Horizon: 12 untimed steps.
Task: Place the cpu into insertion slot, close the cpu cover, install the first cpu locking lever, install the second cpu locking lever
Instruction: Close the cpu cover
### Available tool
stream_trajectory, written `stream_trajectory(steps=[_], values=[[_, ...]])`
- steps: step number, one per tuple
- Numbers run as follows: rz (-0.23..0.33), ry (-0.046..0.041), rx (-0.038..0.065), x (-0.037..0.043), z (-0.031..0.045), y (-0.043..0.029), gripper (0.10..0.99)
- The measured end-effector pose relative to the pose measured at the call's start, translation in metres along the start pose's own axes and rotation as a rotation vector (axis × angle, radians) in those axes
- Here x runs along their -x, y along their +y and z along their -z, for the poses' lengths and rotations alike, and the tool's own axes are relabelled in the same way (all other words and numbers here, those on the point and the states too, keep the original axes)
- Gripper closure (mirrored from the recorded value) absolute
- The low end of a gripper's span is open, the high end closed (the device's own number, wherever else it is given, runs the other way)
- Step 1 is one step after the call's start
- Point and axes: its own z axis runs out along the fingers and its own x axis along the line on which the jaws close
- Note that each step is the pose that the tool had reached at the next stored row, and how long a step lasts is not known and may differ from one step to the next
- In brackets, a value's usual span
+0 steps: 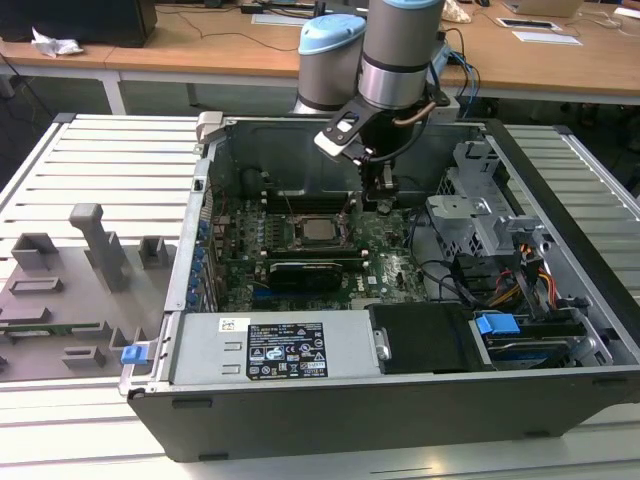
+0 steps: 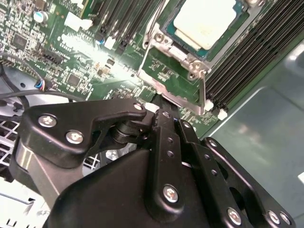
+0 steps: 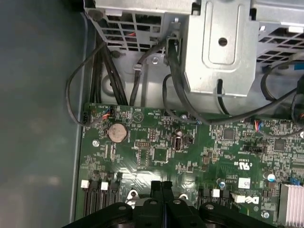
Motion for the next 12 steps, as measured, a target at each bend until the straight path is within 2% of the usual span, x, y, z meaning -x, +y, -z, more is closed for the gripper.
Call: stream_trajectory(steps=[12], values=[[0.000,0.0000,0.000,-0.0012,0.0003,-0.0153,0.980]])
